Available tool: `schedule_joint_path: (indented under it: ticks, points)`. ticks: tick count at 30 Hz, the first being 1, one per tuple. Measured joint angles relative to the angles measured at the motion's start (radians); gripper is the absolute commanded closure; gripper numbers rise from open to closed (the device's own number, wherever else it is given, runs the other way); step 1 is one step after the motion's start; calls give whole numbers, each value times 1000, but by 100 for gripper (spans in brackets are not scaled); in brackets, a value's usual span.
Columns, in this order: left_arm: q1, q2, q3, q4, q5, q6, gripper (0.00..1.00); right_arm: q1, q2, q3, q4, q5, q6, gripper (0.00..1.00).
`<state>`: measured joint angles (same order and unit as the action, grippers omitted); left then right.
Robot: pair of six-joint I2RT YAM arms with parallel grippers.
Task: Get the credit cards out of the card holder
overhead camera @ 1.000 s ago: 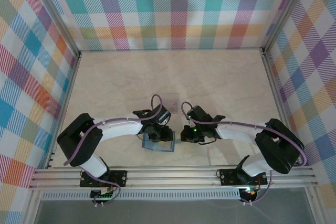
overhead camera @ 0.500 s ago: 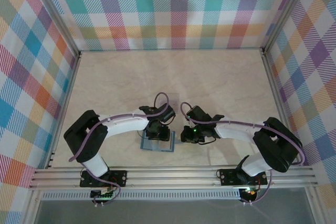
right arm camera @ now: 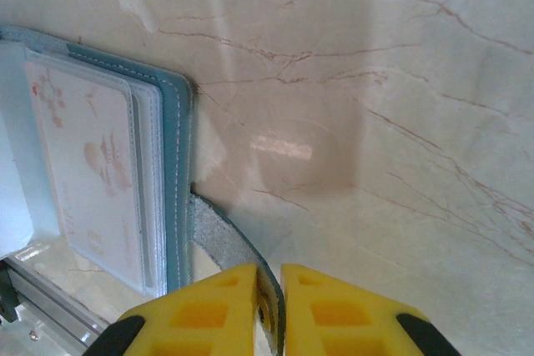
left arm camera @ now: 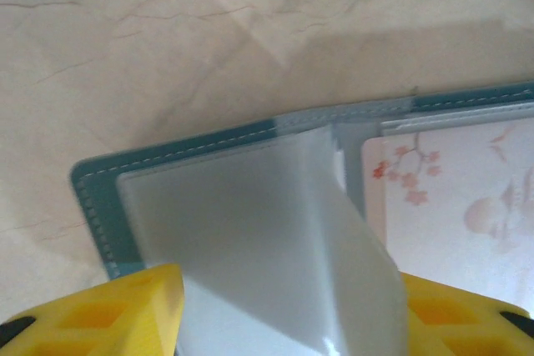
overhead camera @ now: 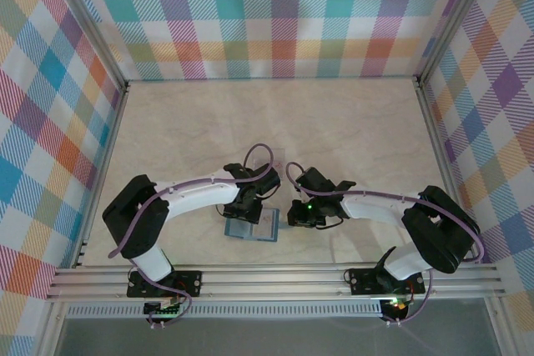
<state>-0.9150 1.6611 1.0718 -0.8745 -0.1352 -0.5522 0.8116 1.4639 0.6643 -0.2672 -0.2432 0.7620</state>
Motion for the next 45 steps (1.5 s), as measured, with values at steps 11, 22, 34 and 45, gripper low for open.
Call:
schedule_joint_path:
  ticks: [11,22,34,45]
  points:
    - [0,-17,-44,-15,-39,15,44,0,0,59,-84,53,-47,81]
    - [0,-15,-127,-3,-39,16,43,0,0,117,-201,117,-106,73]
    - [0,-180,-132,-23,-76,13,43,0,-13,196,-302,148,-124,62]
    - [10,-270,-107,16,-25,-14,58,13,-64,235,-274,89,-63,65]
